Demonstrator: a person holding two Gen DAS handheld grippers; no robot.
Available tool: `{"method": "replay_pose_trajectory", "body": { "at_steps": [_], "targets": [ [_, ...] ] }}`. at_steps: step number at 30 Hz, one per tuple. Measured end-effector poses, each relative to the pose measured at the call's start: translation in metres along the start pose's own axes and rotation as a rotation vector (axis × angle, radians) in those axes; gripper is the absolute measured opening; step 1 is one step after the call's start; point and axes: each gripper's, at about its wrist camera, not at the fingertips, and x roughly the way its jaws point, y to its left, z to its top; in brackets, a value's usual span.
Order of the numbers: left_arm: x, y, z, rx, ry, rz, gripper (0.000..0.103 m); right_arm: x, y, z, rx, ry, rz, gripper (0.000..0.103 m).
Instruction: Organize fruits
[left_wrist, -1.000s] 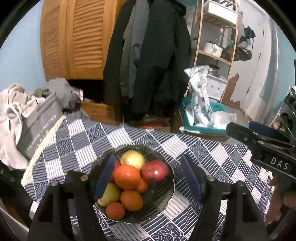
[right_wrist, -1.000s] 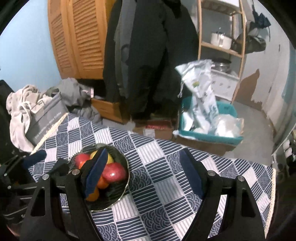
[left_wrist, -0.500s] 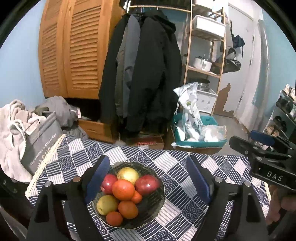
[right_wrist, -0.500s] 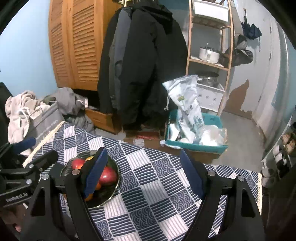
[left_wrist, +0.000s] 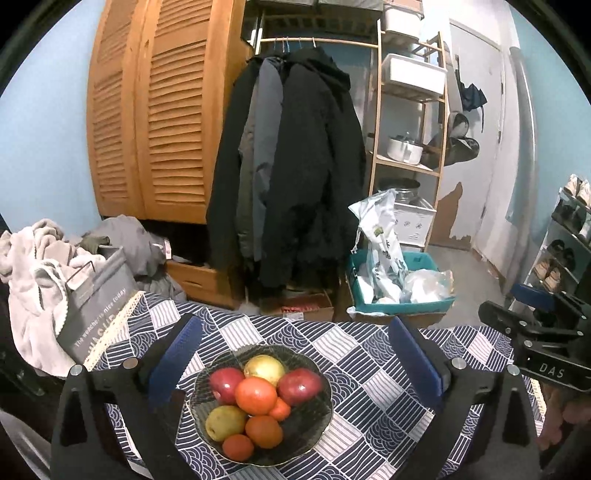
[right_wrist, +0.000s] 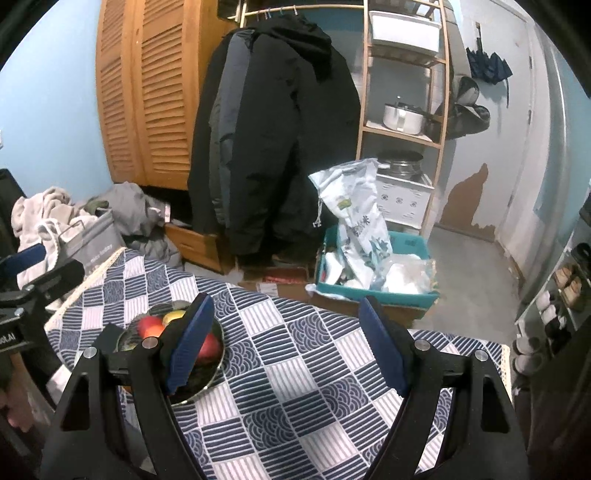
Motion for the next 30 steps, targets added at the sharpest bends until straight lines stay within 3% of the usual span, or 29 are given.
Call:
{"method": "replay_pose_trajectory", "body": {
  "at_steps": [30],
  "targets": [
    [0.003, -0.003, -0.003, 0.030, 0.011, 0.043, 0.102, -0.003, -0.019, -0.006, 0.028, -0.011, -0.039, 0.081]
  ]
}}
